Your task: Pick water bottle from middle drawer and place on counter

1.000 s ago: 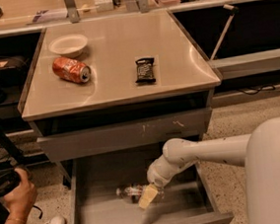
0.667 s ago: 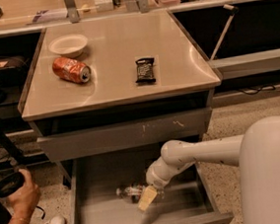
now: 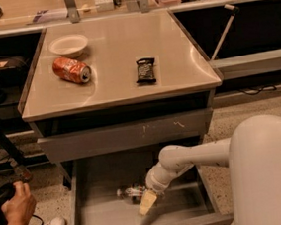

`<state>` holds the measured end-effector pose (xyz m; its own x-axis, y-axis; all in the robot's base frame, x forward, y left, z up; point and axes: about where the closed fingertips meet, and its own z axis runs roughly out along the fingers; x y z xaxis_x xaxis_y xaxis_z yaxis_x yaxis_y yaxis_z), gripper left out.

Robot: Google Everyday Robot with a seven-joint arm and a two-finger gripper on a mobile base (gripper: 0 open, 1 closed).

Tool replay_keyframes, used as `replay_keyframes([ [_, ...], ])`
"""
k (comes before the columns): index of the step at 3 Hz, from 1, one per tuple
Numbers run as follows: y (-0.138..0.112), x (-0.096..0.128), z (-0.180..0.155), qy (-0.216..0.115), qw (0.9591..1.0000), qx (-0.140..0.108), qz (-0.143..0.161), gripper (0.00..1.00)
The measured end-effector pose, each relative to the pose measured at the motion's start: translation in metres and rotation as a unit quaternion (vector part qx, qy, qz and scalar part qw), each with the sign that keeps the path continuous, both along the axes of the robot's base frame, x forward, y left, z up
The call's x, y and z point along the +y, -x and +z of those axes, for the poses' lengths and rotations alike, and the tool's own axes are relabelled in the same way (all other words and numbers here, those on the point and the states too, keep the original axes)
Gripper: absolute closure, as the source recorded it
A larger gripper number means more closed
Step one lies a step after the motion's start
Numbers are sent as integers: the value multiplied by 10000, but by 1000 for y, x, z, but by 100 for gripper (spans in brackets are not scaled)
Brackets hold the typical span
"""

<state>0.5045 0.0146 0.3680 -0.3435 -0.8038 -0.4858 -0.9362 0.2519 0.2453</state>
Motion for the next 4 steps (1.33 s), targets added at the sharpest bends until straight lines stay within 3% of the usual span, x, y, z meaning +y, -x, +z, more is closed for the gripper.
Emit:
replay_keyframes([
  [1,0,0,0,0,10000,0,-1,19],
  [4,0,0,0,0,10000,1,0,88],
])
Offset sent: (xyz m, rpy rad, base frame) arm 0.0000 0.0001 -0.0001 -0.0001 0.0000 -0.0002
